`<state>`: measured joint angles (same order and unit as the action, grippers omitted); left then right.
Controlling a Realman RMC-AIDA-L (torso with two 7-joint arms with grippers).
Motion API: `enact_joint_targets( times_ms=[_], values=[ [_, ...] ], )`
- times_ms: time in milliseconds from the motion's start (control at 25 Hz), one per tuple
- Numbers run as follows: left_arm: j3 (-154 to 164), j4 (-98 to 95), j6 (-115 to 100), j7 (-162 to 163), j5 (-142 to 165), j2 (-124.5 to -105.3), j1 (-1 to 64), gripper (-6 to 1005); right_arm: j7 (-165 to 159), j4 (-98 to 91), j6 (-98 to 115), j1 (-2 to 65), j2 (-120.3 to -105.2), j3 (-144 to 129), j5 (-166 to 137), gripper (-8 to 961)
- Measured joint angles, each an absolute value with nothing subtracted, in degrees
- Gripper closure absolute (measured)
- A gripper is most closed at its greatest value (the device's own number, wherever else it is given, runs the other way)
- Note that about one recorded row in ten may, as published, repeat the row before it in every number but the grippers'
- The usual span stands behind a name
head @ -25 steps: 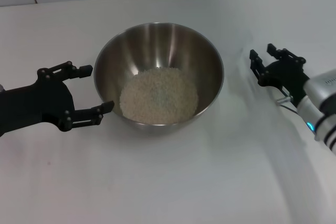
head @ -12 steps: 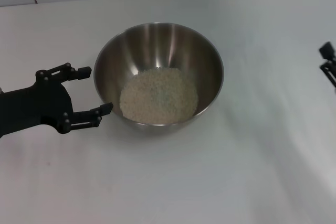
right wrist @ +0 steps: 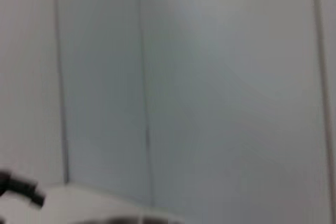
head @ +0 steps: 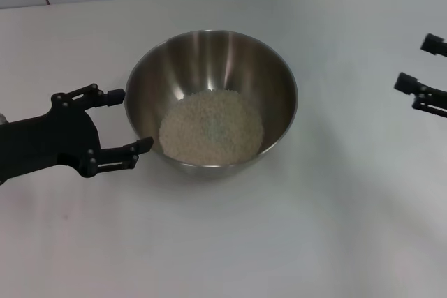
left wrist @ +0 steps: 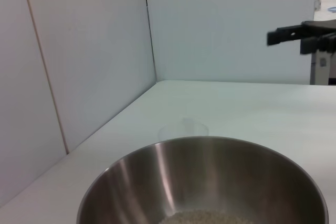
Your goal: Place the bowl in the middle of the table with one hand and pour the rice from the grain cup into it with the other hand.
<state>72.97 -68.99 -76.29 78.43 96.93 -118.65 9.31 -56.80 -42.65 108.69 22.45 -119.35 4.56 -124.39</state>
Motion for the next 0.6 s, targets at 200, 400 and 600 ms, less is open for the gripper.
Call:
enact_joint_targets(
  times_ms=[200,400,600],
  values=[
    [73.54,-69.26,-76.29,78.62,96.94,-118.6,9.53,140,-64.33,-52.67,105.52,24.55,-119.52,-11.36,-124.02,109],
    [73.68,-69.35,-76.29,78.79,96.94,-118.55,9.95,140,-69.89,-57.33,103.24,26.15,-119.59,-20.91,-123.66,109],
    [73.68,-69.46,-76.29,78.87,96.94,-118.56,10.34,140,-72.79,-59.52,100.05,26.27,-119.8,-28.61,-122.83,110]
  ],
)
